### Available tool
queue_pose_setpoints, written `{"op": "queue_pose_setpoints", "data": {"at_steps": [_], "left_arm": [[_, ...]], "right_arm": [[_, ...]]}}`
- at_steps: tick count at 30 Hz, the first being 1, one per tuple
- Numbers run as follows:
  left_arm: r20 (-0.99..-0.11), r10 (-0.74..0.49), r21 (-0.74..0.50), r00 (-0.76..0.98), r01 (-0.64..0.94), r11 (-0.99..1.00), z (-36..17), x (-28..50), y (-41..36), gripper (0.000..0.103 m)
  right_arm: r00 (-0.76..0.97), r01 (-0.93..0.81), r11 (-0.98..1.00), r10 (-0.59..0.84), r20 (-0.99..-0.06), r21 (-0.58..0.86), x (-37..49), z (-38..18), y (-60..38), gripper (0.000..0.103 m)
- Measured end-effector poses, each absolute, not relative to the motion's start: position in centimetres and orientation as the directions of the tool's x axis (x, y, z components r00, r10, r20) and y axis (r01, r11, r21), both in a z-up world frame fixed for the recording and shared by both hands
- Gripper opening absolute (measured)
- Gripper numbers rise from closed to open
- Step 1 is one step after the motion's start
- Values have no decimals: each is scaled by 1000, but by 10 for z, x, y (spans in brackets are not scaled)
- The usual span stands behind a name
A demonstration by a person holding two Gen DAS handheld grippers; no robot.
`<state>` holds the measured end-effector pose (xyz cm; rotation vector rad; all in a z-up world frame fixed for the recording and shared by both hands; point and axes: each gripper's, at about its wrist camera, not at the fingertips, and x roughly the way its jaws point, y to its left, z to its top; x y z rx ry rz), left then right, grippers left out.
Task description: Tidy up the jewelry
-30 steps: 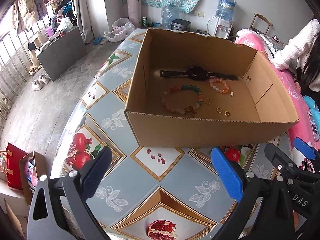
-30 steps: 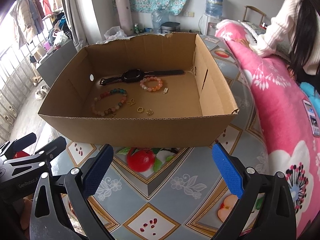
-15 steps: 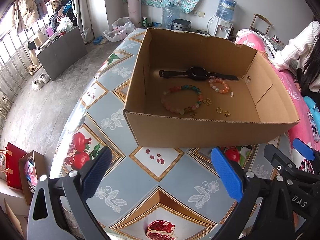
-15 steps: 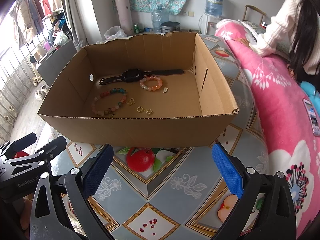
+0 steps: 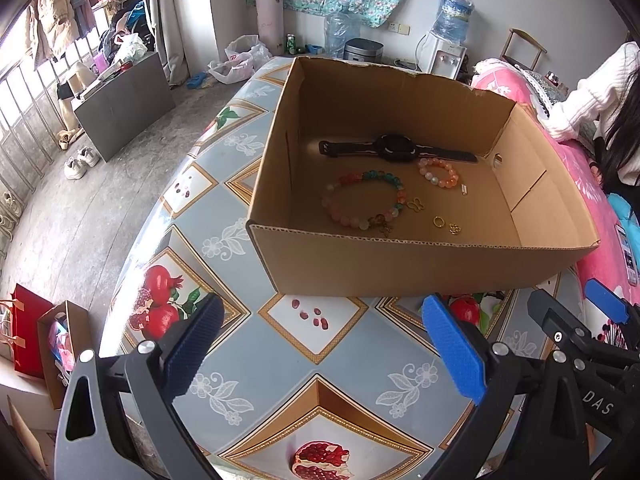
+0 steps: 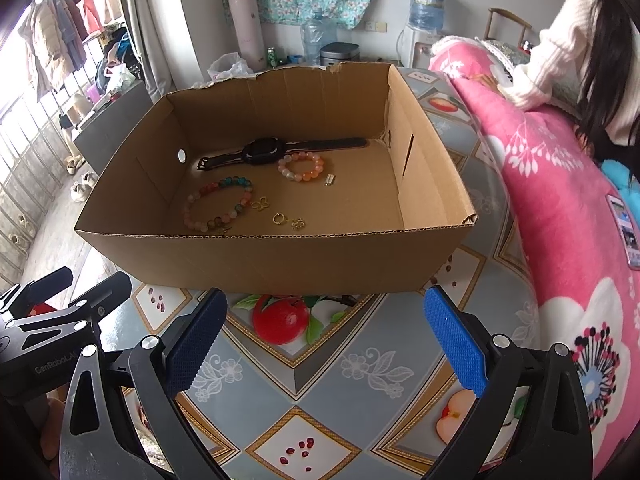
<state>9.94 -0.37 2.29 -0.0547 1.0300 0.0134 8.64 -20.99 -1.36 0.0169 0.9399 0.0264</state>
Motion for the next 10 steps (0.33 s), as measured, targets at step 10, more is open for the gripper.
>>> {"op": "queue_pose_setpoints", "data": {"at_steps": [10], "left_arm": [[-855, -11, -34, 518, -36, 999, 24, 99, -7, 98]], "right_arm": [[589, -12, 999, 32, -807, 31, 86, -15, -211, 95]]}}
